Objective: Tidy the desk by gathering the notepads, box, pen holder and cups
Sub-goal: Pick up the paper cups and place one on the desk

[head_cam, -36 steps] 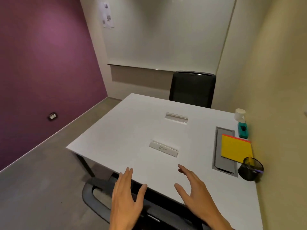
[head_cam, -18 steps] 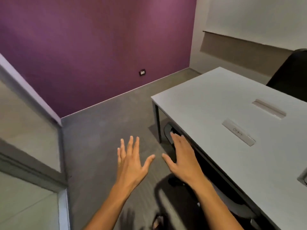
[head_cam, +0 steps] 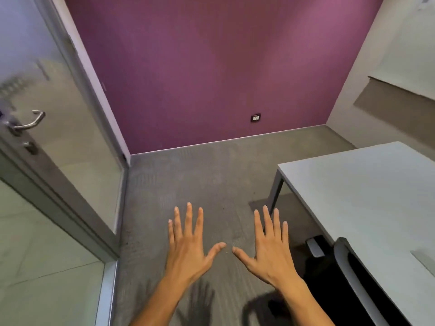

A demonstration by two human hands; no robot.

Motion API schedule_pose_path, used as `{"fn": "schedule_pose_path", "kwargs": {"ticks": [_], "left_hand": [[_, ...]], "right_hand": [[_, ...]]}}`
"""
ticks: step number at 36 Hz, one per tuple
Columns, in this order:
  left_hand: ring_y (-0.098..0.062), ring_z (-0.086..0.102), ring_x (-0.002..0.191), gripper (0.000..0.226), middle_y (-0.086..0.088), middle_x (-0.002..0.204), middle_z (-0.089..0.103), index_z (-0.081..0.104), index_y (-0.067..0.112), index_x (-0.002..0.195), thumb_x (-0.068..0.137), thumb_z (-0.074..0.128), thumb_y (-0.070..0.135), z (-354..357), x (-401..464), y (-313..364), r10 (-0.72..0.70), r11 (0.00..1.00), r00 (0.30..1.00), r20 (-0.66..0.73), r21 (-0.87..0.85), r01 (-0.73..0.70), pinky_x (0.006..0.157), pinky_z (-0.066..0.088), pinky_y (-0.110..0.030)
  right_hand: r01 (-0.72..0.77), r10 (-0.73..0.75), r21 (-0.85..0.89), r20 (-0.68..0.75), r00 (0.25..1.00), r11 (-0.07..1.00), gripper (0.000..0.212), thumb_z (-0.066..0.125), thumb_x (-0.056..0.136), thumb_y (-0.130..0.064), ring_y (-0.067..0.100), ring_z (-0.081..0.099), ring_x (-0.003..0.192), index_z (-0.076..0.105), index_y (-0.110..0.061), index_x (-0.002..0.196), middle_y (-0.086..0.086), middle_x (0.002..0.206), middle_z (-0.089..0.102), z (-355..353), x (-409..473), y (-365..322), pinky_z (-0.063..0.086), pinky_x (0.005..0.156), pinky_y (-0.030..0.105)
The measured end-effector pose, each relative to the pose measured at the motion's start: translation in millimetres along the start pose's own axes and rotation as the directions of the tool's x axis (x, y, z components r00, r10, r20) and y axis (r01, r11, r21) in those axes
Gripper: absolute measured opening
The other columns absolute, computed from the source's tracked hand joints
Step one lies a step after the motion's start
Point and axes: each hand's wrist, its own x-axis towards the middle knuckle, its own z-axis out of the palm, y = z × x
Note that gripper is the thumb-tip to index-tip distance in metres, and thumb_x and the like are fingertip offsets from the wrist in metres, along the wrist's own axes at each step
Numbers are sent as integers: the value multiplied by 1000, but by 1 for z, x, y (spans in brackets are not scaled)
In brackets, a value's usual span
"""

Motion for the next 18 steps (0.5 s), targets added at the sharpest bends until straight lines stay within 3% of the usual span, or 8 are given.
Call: {"fn": "schedule_pose_path", "kwargs": {"ticks": [5,11,18], "left_hand": [[-32,-46,139,112,-3,154,-46,-31,26,149,70,2,97,-7,41,-35,-17,1000,997,70,20,16,118,-18,-56],[-33,-48,137,116,-4,151,-50,-34,24,148,66,-1,99,-10,104,-60,6,999,993,122,43,-12,116,-19,-56],[-32,-47,137,114,-3,152,-48,-33,25,149,68,1,99,-7,187,-59,46,998,992,118,47,-52,114,-23,-53]], "right_hand": [[-30,30,35,-6,1000,999,123,24,78,-97,23,-20,156,1,-12,163,5,171,-9,13,55,-22,-7,125,53],[-32,32,54,13,999,998,124,31,77,-97,25,-13,158,6,-11,163,8,171,-6,29,113,-29,2,126,56],[-29,26,50,60,998,998,116,26,75,-100,33,-24,154,-8,-31,162,4,170,-20,43,188,-8,-10,122,55]]}}
